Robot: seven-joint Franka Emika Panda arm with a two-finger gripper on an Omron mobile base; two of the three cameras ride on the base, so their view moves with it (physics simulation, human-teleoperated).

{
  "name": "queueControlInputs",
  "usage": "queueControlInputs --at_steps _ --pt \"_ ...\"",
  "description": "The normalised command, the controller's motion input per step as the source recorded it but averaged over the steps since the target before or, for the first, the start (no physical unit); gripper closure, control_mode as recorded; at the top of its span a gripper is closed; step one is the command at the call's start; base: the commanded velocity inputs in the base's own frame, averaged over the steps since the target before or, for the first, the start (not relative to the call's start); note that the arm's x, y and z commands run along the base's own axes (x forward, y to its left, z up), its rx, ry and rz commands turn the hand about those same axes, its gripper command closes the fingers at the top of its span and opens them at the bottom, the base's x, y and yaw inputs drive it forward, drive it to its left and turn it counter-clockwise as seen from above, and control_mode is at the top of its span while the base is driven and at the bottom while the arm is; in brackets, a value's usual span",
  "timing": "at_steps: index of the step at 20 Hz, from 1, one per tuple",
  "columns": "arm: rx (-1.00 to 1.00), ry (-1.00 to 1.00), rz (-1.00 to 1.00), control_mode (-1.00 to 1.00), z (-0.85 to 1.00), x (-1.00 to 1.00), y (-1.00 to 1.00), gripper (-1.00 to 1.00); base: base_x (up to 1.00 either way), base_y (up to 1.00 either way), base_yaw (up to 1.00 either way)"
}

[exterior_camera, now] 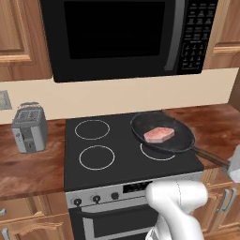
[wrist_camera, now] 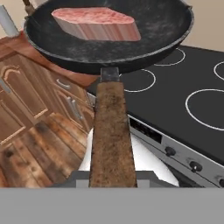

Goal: Pick up the pan with the steak in it and place it on the dining table. Then place the steak on the plate.

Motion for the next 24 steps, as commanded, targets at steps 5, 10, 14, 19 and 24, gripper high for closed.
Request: queueControlInputs --at_steps 5,10,14,19,24 --pt "0.05 -0.08 0.07 -1.00 0.04 -0.20 -0.01 1.00 0.00 0.00 0.00" --pt "0.00 0.00 0.00 -1.00 0.00 0.00 0.00 1.00 0.00 0.00 0.00" --pt "0.00 0.00 0.00 -1.00 0.00 0.00 0.00 1.00 0.00 0.00 0.00" --pt "0.00 0.00 0.01 1.00 0.00 -0.06 0.00 1.00 -0.39 0.02 0.04" --pt "0.00 0.00 0.00 1.00 0.00 0.00 0.00 1.00 -0.80 0.08 0.20"
